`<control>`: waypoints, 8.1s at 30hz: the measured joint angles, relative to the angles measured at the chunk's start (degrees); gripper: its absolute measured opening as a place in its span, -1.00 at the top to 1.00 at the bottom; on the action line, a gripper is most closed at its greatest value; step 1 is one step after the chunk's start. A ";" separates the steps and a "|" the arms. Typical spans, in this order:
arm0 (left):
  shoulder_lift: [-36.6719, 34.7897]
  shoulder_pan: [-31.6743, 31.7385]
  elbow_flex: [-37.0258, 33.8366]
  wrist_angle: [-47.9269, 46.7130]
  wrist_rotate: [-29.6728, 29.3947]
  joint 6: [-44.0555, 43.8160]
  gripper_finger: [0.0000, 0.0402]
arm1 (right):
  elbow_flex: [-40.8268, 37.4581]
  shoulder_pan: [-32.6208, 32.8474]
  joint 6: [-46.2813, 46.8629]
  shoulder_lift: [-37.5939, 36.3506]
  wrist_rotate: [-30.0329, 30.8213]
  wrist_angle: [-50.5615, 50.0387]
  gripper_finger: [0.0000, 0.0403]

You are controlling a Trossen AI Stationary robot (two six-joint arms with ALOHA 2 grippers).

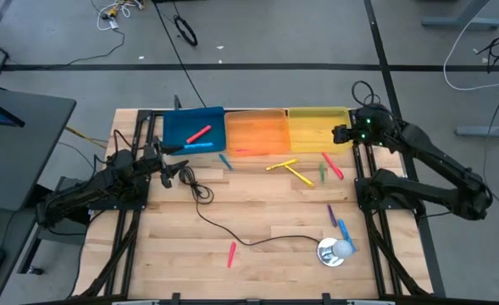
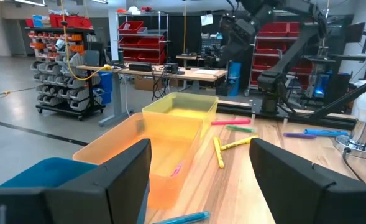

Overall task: Pick & Place Markers
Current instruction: Put the blue highlighter pen into the blue bin

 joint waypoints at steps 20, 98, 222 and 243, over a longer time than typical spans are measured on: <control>0.00 0.00 0.00 -0.01 0.00 0.01 -0.39 | 8.33 10.71 16.16 12.06 -12.50 -17.46 -0.22; 0.02 -0.01 -0.02 -0.01 0.01 0.02 -0.39 | -18.26 76.00 73.61 22.59 -23.04 4.77 -0.22; 0.02 -0.02 -0.02 -0.02 0.02 0.01 -0.39 | 21.94 42.84 5.08 42.16 4.22 9.59 0.80; 0.02 -0.02 -0.02 -0.04 0.02 0.01 -0.39 | 37.25 39.30 -15.74 51.39 2.61 30.14 0.80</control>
